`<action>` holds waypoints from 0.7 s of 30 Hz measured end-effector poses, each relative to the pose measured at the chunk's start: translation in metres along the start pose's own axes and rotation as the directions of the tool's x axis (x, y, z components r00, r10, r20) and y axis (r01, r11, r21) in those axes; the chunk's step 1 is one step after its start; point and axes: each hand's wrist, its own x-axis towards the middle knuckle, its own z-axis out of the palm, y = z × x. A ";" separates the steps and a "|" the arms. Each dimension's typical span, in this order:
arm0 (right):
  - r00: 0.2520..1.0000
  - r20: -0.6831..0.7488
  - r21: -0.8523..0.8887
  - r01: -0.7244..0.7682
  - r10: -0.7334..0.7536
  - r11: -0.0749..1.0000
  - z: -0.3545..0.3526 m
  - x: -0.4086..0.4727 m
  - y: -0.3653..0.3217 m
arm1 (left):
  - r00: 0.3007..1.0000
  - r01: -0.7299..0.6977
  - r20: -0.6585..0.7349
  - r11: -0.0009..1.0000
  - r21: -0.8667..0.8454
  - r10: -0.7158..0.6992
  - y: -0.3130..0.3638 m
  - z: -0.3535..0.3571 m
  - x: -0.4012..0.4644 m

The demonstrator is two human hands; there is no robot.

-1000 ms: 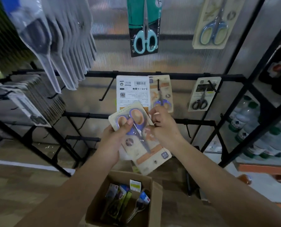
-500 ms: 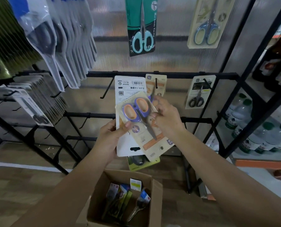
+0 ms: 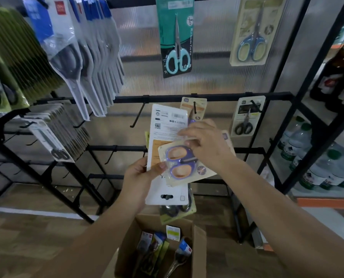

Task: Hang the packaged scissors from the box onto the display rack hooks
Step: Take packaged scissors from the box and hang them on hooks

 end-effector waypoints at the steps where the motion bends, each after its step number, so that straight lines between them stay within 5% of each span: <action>1: 0.991 -0.123 -0.057 -0.060 0.053 0.997 0.004 -0.003 0.004 | 0.999 -0.014 -0.049 1.000 -0.012 0.013 0.001 0.000 0.002; 3: 0.918 -0.227 0.020 -0.330 0.326 0.944 0.006 -0.011 0.009 | 0.990 -0.047 -0.134 0.997 -0.066 0.038 0.003 -0.001 0.006; 5: 0.782 -0.160 0.301 -0.542 0.602 0.784 0.008 -0.022 0.013 | 0.983 -0.060 -0.184 0.984 -0.169 0.029 0.005 -0.002 0.010; 6: 0.703 -0.034 0.498 -0.605 0.711 0.622 0.009 -0.025 0.016 | 0.981 -0.060 -0.195 0.977 -0.203 0.019 0.005 -0.003 0.010; 8: 0.572 0.338 0.802 -0.591 0.747 0.090 0.010 -0.026 0.018 | 0.982 -0.054 -0.190 0.979 -0.197 0.016 0.003 -0.003 0.010; 9: 0.562 0.476 0.828 -0.546 0.676 -0.128 0.012 -0.025 0.018 | 0.984 -0.047 -0.175 0.985 -0.167 0.017 0.001 -0.002 0.010; 10: 0.579 0.506 0.841 -0.497 0.639 -0.216 0.014 -0.023 0.018 | 0.987 -0.036 -0.161 0.991 -0.126 0.016 -0.001 -0.001 0.010; 15: 0.613 0.222 0.942 -0.335 0.758 -0.005 0.006 -0.004 0.020 | 0.981 -0.023 -0.192 0.997 0.073 0.036 -0.006 -0.011 0.017; 19: 0.693 -0.016 0.721 -0.492 0.721 0.488 0.003 0.006 0.046 | 0.973 -0.040 -0.222 0.991 0.124 0.067 -0.002 -0.025 0.021; 21: 0.766 0.006 0.514 -0.553 0.643 0.655 0.008 0.011 0.054 | 0.968 -0.042 -0.236 0.984 0.175 0.083 -0.001 -0.027 0.024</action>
